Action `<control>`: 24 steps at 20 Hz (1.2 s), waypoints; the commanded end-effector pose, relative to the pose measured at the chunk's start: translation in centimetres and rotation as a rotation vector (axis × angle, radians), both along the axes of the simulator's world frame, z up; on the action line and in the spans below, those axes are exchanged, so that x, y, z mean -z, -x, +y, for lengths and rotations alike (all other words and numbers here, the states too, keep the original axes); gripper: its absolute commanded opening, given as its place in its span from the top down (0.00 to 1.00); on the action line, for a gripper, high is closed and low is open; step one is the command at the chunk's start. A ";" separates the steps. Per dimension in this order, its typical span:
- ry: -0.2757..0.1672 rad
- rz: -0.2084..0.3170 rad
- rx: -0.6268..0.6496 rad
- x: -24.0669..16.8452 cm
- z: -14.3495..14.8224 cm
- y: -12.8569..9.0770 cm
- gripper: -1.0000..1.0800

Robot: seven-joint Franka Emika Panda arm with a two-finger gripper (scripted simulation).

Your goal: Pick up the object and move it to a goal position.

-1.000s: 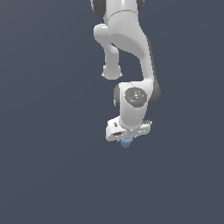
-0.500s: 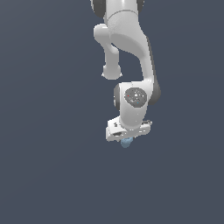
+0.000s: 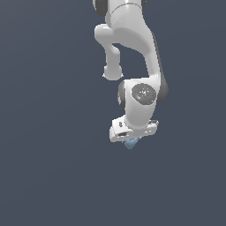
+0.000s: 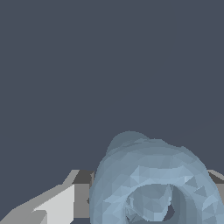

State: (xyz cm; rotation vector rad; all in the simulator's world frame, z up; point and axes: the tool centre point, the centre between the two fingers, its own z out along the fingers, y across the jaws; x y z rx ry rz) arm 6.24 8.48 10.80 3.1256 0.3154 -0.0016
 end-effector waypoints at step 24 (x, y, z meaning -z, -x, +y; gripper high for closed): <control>0.000 -0.001 0.000 -11.1 6.4 -4.6 1.00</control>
